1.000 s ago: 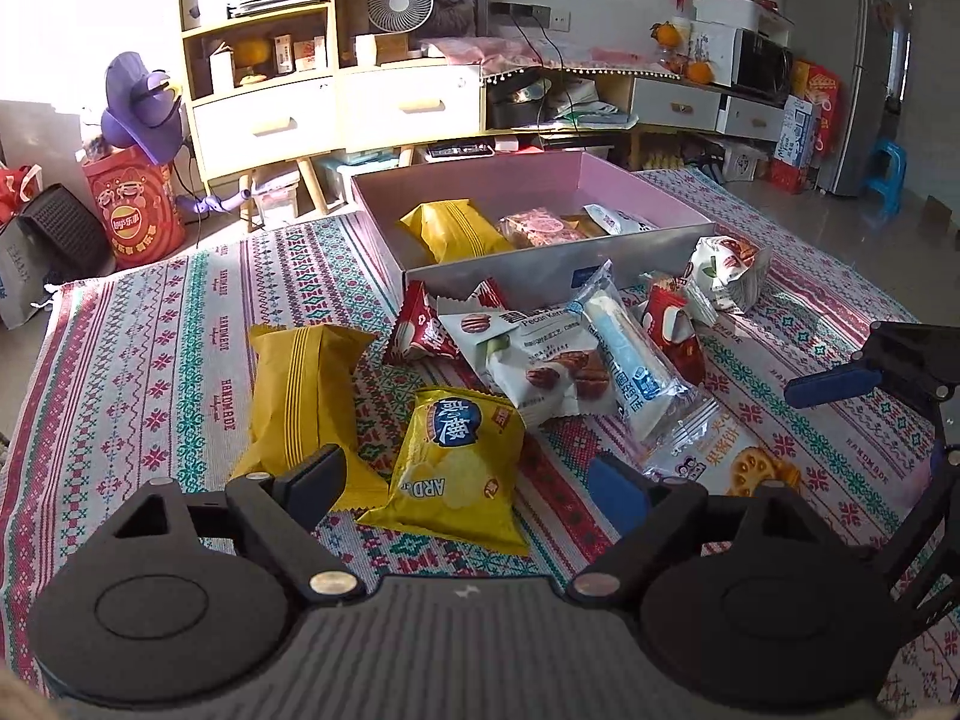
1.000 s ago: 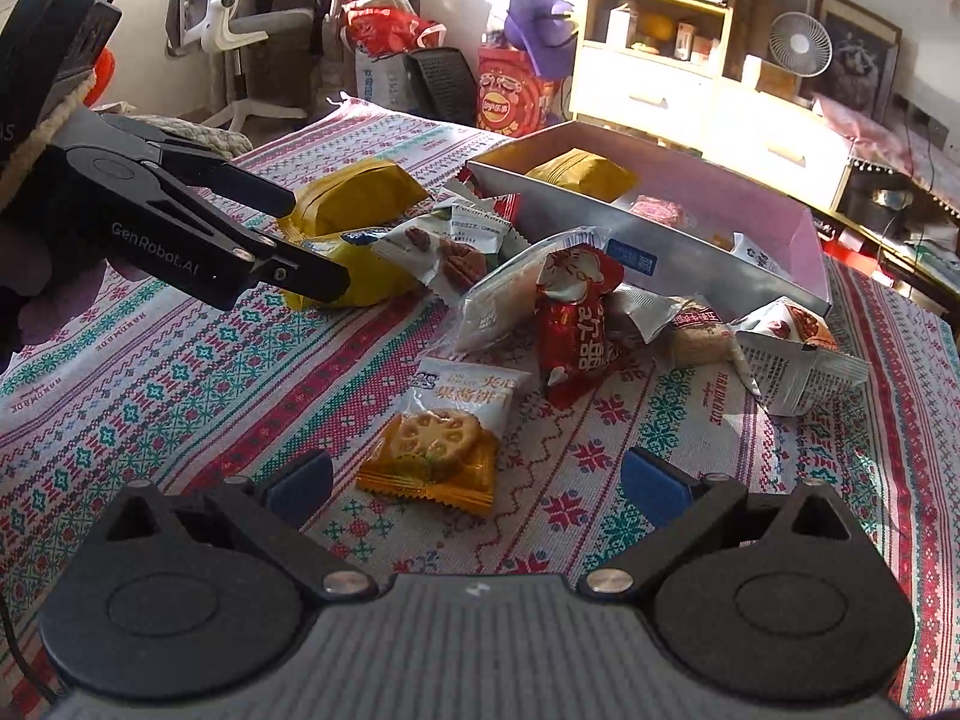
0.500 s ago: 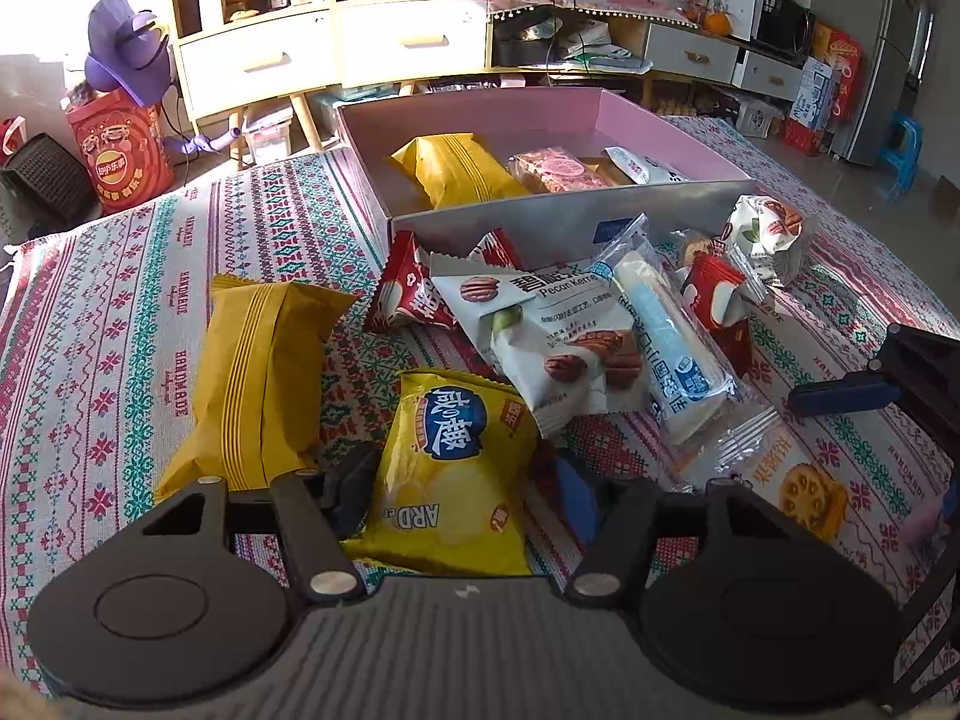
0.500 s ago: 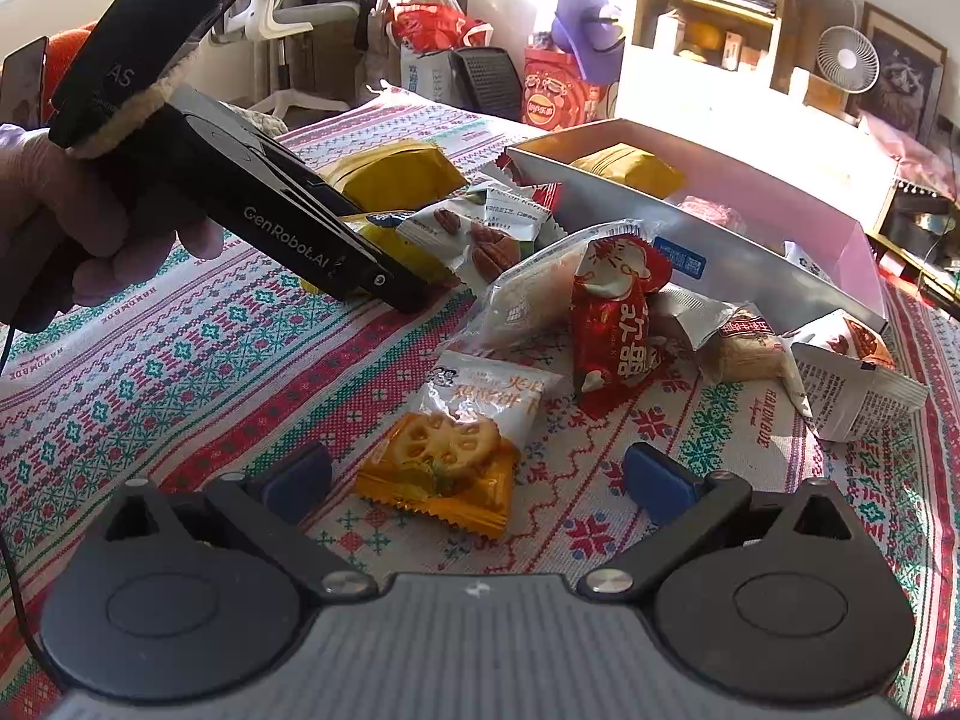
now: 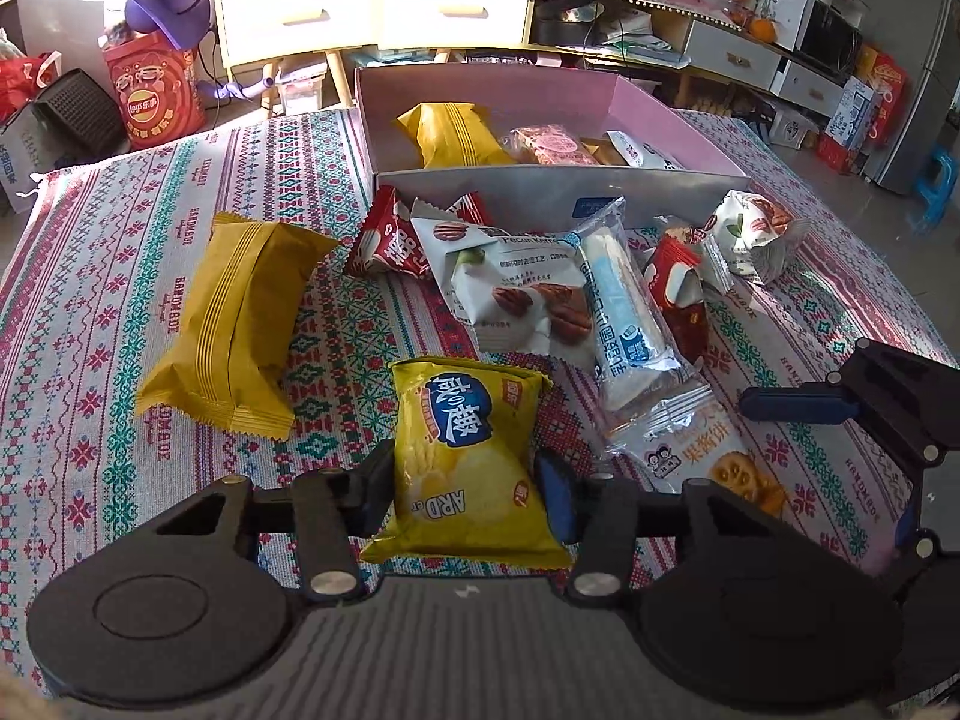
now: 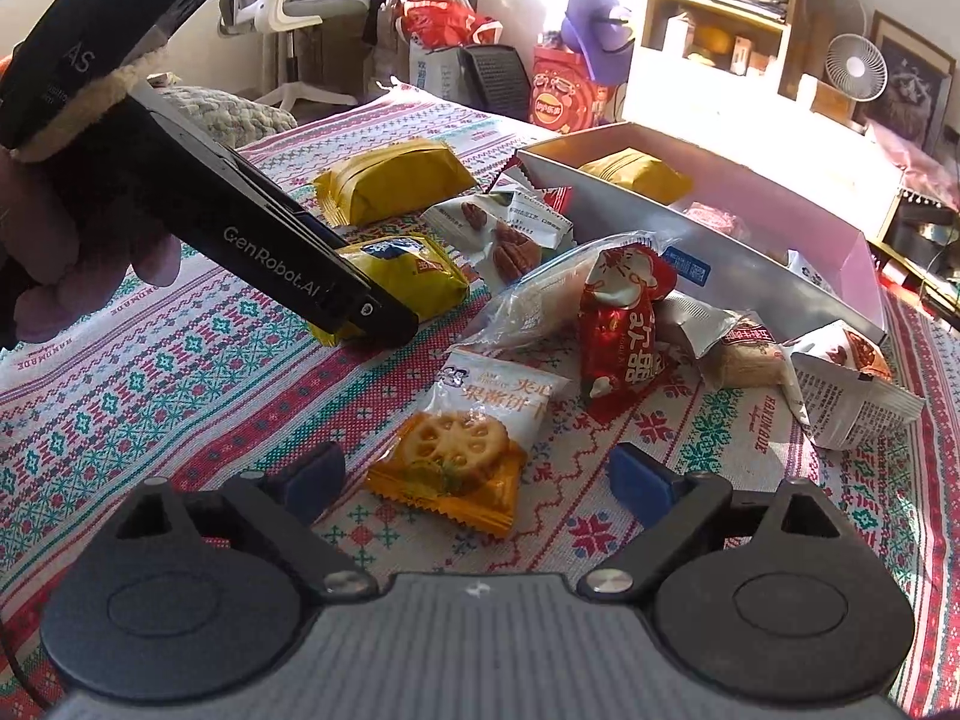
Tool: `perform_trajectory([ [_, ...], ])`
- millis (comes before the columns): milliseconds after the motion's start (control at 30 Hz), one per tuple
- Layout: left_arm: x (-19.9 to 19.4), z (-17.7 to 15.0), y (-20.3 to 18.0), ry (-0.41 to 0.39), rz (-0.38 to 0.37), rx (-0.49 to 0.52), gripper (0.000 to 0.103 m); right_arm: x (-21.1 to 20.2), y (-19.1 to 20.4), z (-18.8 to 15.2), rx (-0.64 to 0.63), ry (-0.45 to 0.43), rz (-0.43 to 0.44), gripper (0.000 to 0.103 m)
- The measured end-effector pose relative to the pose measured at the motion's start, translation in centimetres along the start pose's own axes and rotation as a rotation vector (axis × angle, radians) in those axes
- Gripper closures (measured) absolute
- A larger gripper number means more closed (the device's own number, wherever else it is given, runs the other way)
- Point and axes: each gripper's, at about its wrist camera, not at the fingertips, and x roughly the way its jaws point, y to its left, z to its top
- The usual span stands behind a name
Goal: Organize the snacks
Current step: 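Grasp the yellow chip bag with the left tool while the right reaches for the orange packet, then grasp the orange lotus-root packet with the right tool while the left lifts the chip bag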
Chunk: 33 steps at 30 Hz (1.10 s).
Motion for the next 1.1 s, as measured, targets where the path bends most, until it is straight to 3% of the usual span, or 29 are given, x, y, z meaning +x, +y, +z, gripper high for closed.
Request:
perform_trajectory([
  [367,-0.8,-0.6,0.4,0.020,0.010,-0.074,0.048,-0.4,0.3,0.6,-0.014,-0.013,0.002,0.062],
  [900,-1.7,-0.8,1.6,0.058,-0.019,-0.151,0.049,-1.6,-0.7,2.0,0.054,0.001,0.036,0.083],
  [967,-1.8,-0.8,1.7,0.059,-0.017,-0.155,0.049,-1.8,-0.8,2.1,0.054,0.006,0.034,0.093],
  [1100,-2.0,-0.8,1.7,0.064,-0.019,-0.162,0.049,-2.1,-1.4,1.7,0.071,0.017,0.017,0.093],
])
